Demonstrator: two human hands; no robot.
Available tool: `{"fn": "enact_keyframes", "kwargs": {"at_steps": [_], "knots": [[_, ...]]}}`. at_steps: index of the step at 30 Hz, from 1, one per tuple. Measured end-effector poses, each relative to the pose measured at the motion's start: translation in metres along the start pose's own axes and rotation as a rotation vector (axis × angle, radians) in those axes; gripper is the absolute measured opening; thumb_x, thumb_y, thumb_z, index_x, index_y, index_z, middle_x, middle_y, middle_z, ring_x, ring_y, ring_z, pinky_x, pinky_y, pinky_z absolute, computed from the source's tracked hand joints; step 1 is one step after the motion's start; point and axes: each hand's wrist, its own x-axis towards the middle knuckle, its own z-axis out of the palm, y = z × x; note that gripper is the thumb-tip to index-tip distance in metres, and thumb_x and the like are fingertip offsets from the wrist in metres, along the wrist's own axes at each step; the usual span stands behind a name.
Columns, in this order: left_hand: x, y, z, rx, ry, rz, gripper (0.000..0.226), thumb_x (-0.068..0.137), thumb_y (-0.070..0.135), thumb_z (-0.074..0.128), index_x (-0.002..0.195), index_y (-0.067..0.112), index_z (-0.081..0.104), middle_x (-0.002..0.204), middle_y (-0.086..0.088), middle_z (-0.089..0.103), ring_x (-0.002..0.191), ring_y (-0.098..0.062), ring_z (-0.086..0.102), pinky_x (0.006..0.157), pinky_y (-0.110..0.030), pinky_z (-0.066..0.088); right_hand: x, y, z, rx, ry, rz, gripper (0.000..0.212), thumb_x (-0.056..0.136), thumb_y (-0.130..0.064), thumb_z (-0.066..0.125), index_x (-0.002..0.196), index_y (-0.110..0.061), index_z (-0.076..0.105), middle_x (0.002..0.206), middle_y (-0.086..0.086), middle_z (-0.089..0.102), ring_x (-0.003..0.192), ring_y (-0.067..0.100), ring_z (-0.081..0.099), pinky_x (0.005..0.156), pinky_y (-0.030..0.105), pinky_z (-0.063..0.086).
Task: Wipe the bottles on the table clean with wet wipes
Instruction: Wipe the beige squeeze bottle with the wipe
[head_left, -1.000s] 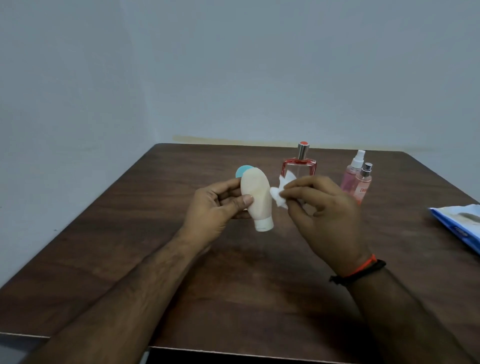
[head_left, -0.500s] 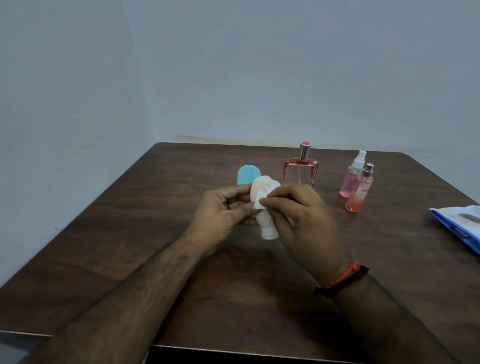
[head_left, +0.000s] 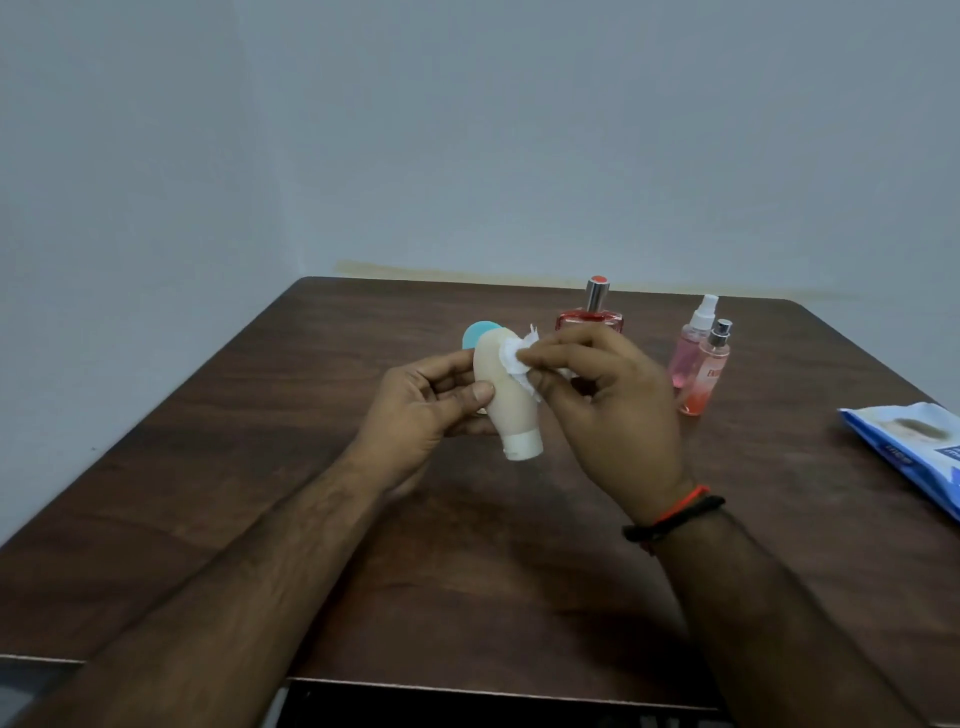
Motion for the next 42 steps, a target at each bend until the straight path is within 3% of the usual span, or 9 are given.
{"fn": "enact_keyframes", "kwargs": {"at_steps": [11, 17, 21, 23, 26, 29, 34, 39, 42], "knots": [[-0.002, -0.001, 0.003, 0.005, 0.066, -0.018, 0.046, 0.084, 0.002, 0.067, 0.13, 0.002, 0.059, 0.116, -0.015, 0.071, 0.099, -0.025, 0.073, 0.069, -0.032, 0.062, -0.029, 0.001, -0.008, -0.167, -0.077, -0.053, 0.015, 0.081, -0.006, 0.076, 0.094, -0.013, 0.079, 0.089, 0.001, 0.067, 0.077, 0.012, 0.062, 0.068, 0.028, 0.055], [-0.006, 0.002, 0.007, -0.034, 0.007, -0.006, 0.052, 0.082, 0.003, 0.067, 0.133, 0.0, 0.056, 0.12, -0.016, 0.07, 0.107, -0.032, 0.07, 0.08, -0.045, 0.061, -0.013, -0.009, 0.008, -0.199, 0.053, -0.058, 0.017, 0.085, -0.003, 0.071, 0.099, -0.01, 0.077, 0.097, 0.003, 0.068, 0.087, 0.015, 0.063, 0.075, 0.025, 0.054], [-0.007, 0.004, 0.003, -0.033, -0.035, -0.007, 0.051, 0.077, 0.003, 0.07, 0.127, 0.006, 0.061, 0.119, -0.016, 0.071, 0.101, -0.032, 0.07, 0.079, -0.042, 0.062, -0.011, -0.003, 0.003, -0.068, 0.05, 0.12, 0.02, 0.083, -0.002, 0.072, 0.094, -0.019, 0.078, 0.098, -0.004, 0.069, 0.082, 0.003, 0.06, 0.074, 0.008, 0.047], [-0.006, 0.004, 0.004, 0.02, -0.028, -0.003, 0.052, 0.073, 0.005, 0.074, 0.123, 0.01, 0.062, 0.115, -0.013, 0.073, 0.1, -0.028, 0.071, 0.077, -0.038, 0.06, -0.013, -0.001, 0.001, 0.092, -0.001, 0.293, 0.025, 0.084, -0.002, 0.072, 0.093, -0.026, 0.075, 0.099, -0.008, 0.069, 0.087, 0.003, 0.062, 0.078, 0.014, 0.052], [-0.006, 0.004, 0.008, 0.06, -0.016, -0.013, 0.053, 0.069, 0.008, 0.077, 0.12, 0.014, 0.062, 0.111, -0.012, 0.074, 0.102, -0.023, 0.071, 0.082, -0.037, 0.059, -0.017, 0.001, 0.0, 0.33, -0.003, 0.469, 0.025, 0.083, 0.0, 0.072, 0.095, -0.022, 0.074, 0.099, -0.002, 0.073, 0.092, 0.014, 0.068, 0.085, 0.04, 0.058], [-0.007, 0.006, 0.011, 0.068, -0.044, -0.049, 0.056, 0.067, 0.01, 0.078, 0.119, 0.019, 0.06, 0.115, -0.01, 0.072, 0.103, -0.024, 0.071, 0.079, -0.04, 0.06, -0.016, 0.001, -0.001, 0.357, -0.007, 0.498, 0.025, 0.082, 0.0, 0.073, 0.094, -0.022, 0.075, 0.098, 0.0, 0.073, 0.093, 0.017, 0.069, 0.085, 0.044, 0.058], [-0.007, 0.008, 0.013, 0.122, 0.03, -0.027, 0.062, 0.066, 0.01, 0.08, 0.125, 0.015, 0.059, 0.112, -0.012, 0.071, 0.097, -0.027, 0.072, 0.071, -0.04, 0.062, -0.016, -0.003, -0.002, 0.165, -0.06, 0.426, 0.026, 0.082, -0.005, 0.074, 0.088, -0.031, 0.073, 0.093, -0.012, 0.071, 0.088, 0.005, 0.065, 0.083, 0.034, 0.057], [-0.009, 0.011, 0.014, 0.163, 0.051, -0.02, 0.054, 0.072, -0.004, 0.08, 0.122, 0.009, 0.064, 0.106, -0.022, 0.07, 0.084, -0.03, 0.07, 0.064, -0.035, 0.062, -0.006, -0.017, -0.006, -0.067, 0.125, 0.049, 0.014, 0.085, -0.005, 0.072, 0.093, -0.016, 0.077, 0.098, -0.003, 0.07, 0.088, 0.007, 0.063, 0.076, 0.016, 0.052], [-0.009, 0.01, 0.013, 0.181, 0.058, 0.009, 0.051, 0.07, -0.002, 0.082, 0.116, 0.015, 0.067, 0.106, -0.017, 0.073, 0.092, -0.039, 0.069, 0.066, -0.036, 0.062, -0.004, -0.022, 0.007, -0.161, 0.091, -0.096, 0.015, 0.085, 0.0, 0.069, 0.095, -0.008, 0.077, 0.1, 0.004, 0.069, 0.093, 0.016, 0.064, 0.082, 0.025, 0.054]]}}
